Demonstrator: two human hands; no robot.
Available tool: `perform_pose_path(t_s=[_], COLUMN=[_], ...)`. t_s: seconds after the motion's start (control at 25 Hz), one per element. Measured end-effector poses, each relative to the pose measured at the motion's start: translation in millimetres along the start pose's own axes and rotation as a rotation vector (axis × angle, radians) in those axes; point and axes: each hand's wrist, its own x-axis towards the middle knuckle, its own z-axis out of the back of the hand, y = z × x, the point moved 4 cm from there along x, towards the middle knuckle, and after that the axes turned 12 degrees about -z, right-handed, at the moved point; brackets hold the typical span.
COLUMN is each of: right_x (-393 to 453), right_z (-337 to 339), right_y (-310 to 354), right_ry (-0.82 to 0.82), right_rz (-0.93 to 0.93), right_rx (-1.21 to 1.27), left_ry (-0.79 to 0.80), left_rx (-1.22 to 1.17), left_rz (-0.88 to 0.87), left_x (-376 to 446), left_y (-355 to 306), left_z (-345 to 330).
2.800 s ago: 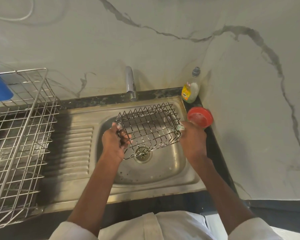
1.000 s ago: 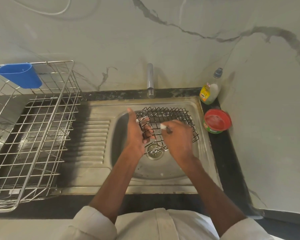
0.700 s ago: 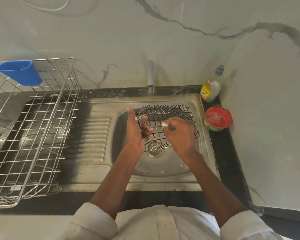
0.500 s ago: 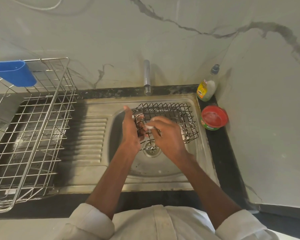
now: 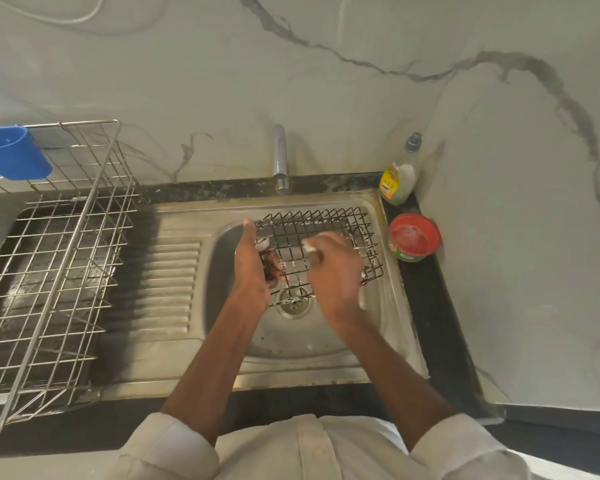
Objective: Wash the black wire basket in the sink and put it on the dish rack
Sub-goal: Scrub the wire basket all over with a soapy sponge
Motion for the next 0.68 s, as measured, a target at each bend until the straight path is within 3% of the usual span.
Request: perform_pose_path(t_s=[0.08, 0.16, 0.36, 0.48, 0.56, 0.68], right_x=[-16.0, -8.1, 44.7, 48.3, 29.4, -13.2], right_z=[-9.0, -4.3, 27.8, 34.1, 21.0, -11.6], right_y=[22.6, 15.8, -79.5, -79.4, -44.2, 22.0], right_ry=[0.076, 0.085, -0.034, -0.077, -0.077, 0.027], right_rz=[0.209, 0.259, -0.181, -0.261, -0.171, 0.154], right_rx=[0.054, 0.002, -0.177, -0.146, -0.128, -0.021], left_ry=[0.012, 0.02, 0.034, 0.034, 0.059, 0.137], left_rx=[0.016, 0.021, 0.027, 0.033, 0.039, 0.005], left_rz=[-0.01, -0.008, 0.008, 0.015, 0.006, -0.017], left_x=[1.9, 1.6, -1.8, -4.8, -3.2, -2.6], left_y=[-1.5, -3.3, -4.0, -5.3, -4.8, -3.0], left_z=[-1.1, 2.1, 9.7, 7.5, 2.1, -8.2])
